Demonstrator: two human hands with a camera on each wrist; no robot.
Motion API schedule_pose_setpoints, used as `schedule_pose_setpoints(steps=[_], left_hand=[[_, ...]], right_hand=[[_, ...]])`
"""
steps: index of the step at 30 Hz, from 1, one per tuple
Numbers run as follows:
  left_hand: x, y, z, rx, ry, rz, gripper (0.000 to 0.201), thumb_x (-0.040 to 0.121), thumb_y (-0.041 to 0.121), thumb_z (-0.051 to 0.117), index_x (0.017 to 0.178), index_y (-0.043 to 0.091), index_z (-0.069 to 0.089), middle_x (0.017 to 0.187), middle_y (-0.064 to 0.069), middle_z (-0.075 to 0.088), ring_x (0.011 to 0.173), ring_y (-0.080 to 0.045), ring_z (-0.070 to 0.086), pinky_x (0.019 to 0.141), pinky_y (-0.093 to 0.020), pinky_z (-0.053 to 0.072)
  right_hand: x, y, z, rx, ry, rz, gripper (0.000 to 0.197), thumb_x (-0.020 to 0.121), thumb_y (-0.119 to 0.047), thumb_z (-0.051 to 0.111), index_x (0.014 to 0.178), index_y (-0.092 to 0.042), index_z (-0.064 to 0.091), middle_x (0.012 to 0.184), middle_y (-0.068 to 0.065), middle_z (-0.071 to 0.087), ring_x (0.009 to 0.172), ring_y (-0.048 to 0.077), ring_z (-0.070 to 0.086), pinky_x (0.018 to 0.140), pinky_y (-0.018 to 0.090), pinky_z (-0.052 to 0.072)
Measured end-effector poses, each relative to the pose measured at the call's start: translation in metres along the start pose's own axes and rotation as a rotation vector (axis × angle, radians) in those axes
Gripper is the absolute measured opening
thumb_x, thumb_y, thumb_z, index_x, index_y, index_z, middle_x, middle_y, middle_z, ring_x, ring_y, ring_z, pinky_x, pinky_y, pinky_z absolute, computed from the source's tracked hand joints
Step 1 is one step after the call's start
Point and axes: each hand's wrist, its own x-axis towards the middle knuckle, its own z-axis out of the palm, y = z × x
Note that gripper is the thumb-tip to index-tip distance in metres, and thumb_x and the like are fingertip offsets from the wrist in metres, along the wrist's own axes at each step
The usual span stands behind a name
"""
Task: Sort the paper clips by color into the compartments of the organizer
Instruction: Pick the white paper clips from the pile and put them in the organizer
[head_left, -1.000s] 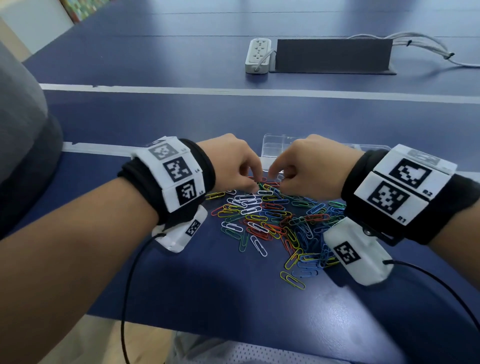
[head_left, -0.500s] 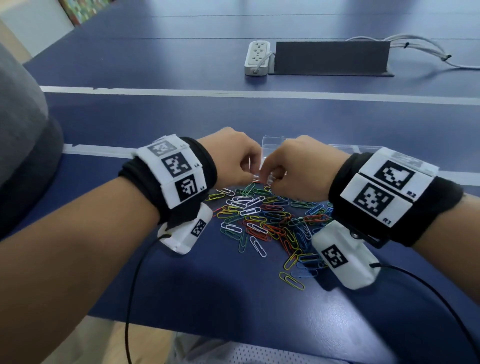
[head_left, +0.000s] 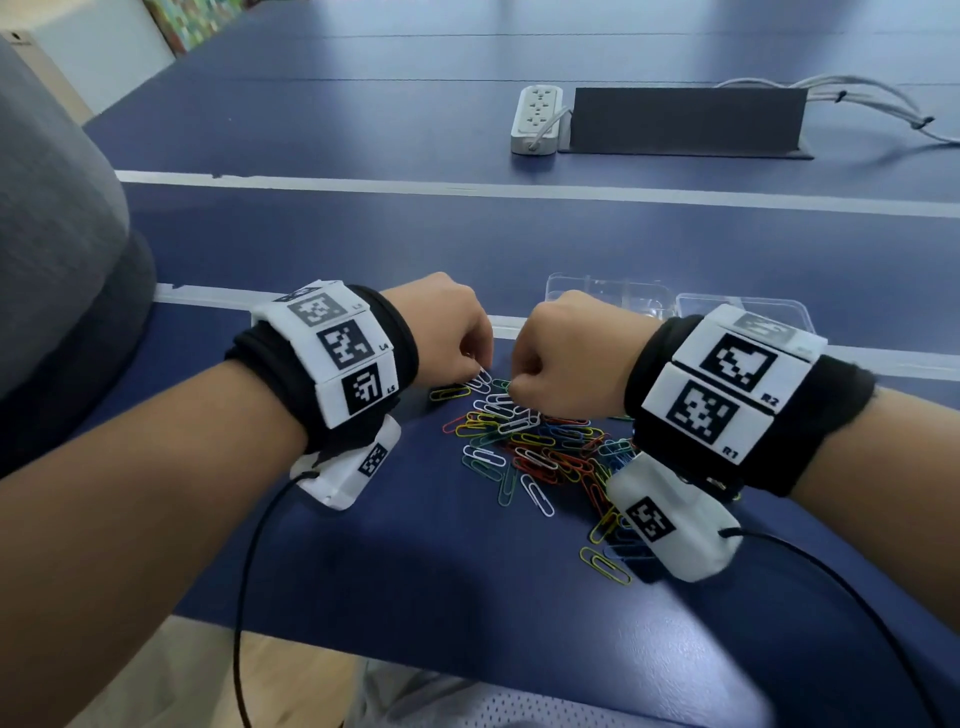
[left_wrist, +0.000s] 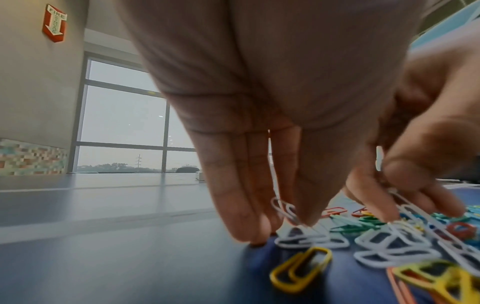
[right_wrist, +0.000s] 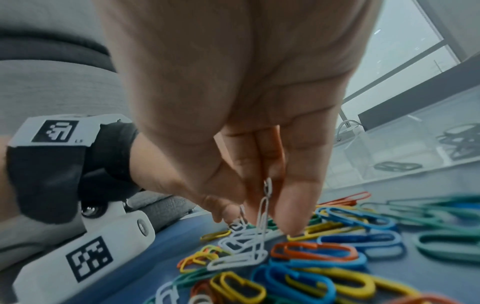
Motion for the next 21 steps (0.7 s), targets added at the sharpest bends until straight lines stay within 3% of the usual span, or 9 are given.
schedule_pose_setpoints(steps=[4,6,8,11,15,18,21], left_hand=[[-0.0007,-0.0005,-0.0002,0.014,-0.029,0.011,0.018,0.078,0.030,0.067,0.093,0.022,0.073,0.071,0.007,0.060,0.073,-0.011,0.054,0.078,-0.025,0.051],[0.0016,-0.0002,0.0004,0.030,-0.047,0.017,0.017,0.077,0.028,0.070,0.092,0.020,0.074,0.071,0.005,0.060,0.073,-0.013,0.055,0.078,-0.027,0.051],[0.0038,0.0005,0.0009,0.051,-0.057,0.025,0.012,0.078,0.025,0.070,0.087,0.019,0.074,0.073,0.002,0.065,0.075,-0.014,0.057,0.078,-0.029,0.052],[0.0049,0.0005,0.0023,0.085,-0.065,0.036,0.012,0.081,0.026,0.066,0.085,0.018,0.073,0.071,0.005,0.061,0.073,-0.012,0.052,0.079,-0.029,0.052],[0.0033,-0.0025,0.0039,0.075,-0.069,0.028,0.011,0.082,0.028,0.062,0.081,0.019,0.069,0.063,0.011,0.054,0.072,-0.012,0.051,0.078,-0.028,0.050],[0.0021,-0.0021,0.0043,0.056,-0.063,0.018,0.013,0.082,0.026,0.062,0.069,0.023,0.059,0.055,0.014,0.048,0.068,-0.012,0.051,0.071,-0.023,0.045],[0.0025,-0.0004,0.0046,0.044,-0.058,0.006,0.023,0.078,0.024,0.063,0.059,0.023,0.051,0.054,0.012,0.049,0.057,-0.007,0.048,0.066,-0.023,0.042]], right_hand=[[0.0025,-0.0013,0.0013,-0.099,-0.036,-0.029,0.015,0.079,-0.026,0.061,0.071,-0.013,0.064,0.059,0.003,0.045,0.070,0.028,0.049,0.059,0.025,0.042],[0.0044,-0.0022,0.0020,-0.138,-0.050,-0.036,0.019,0.079,-0.029,0.066,0.086,-0.012,0.070,0.062,0.002,0.042,0.076,0.026,0.047,0.050,0.021,0.034],[0.0069,-0.0011,0.0031,-0.154,-0.050,-0.046,0.025,0.080,-0.030,0.067,0.095,-0.011,0.071,0.069,0.004,0.048,0.078,0.025,0.047,0.050,0.021,0.033],[0.0095,0.0030,0.0056,-0.133,-0.037,-0.055,0.022,0.083,-0.027,0.063,0.095,-0.009,0.070,0.083,0.011,0.061,0.079,0.027,0.052,0.064,0.028,0.041],[0.0050,0.0045,0.0054,-0.108,-0.054,-0.046,0.028,0.085,-0.032,0.062,0.095,-0.007,0.069,0.086,0.012,0.060,0.079,0.030,0.053,0.064,0.026,0.039],[0.0014,0.0012,0.0038,-0.156,-0.086,-0.040,0.031,0.080,-0.036,0.068,0.099,-0.011,0.069,0.068,0.002,0.045,0.072,0.027,0.048,0.052,0.022,0.036],[0.0017,-0.0012,0.0037,-0.173,-0.075,-0.048,0.026,0.080,-0.032,0.069,0.095,-0.010,0.069,0.060,-0.003,0.035,0.071,0.025,0.047,0.056,0.027,0.040]])
